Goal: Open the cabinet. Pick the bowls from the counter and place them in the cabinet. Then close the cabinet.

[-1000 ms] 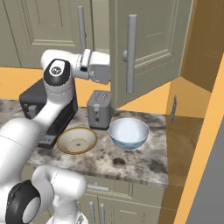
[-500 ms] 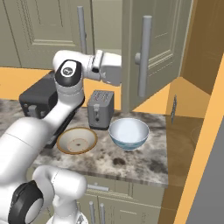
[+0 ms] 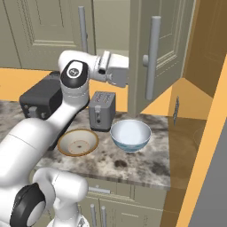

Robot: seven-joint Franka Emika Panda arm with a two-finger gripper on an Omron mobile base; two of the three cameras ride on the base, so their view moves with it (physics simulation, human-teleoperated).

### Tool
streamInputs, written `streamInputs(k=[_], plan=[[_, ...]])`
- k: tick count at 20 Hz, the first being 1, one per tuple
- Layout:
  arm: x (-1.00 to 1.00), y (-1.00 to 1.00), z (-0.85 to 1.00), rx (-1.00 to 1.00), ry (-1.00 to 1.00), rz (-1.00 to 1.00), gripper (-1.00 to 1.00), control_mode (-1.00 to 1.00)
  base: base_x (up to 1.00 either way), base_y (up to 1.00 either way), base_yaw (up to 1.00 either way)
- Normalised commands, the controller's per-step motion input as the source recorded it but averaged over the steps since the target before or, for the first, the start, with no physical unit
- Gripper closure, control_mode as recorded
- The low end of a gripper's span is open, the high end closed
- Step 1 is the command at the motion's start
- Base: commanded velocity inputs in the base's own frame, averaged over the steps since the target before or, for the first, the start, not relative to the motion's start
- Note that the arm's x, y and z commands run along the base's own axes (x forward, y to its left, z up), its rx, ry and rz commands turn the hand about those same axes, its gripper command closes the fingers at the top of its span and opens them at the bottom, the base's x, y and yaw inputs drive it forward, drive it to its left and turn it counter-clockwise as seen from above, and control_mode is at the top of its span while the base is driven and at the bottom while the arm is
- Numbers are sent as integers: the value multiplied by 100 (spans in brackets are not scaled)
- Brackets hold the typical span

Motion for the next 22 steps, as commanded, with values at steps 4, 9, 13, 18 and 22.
streamInputs(k=[4,9,13,18,22], plan=[[0,-4,0,1,0,0,-100,-100,0,0,0],[0,0,0,0,0,0,-100,-100,0,0,0],[0,0,0,0,0,0,-100,-100,0,0,0],[0,8,0,5,-5,2,-100,-100,0,0,0],[0,42,0,4,-15,15,-100,-100,0,0,0]])
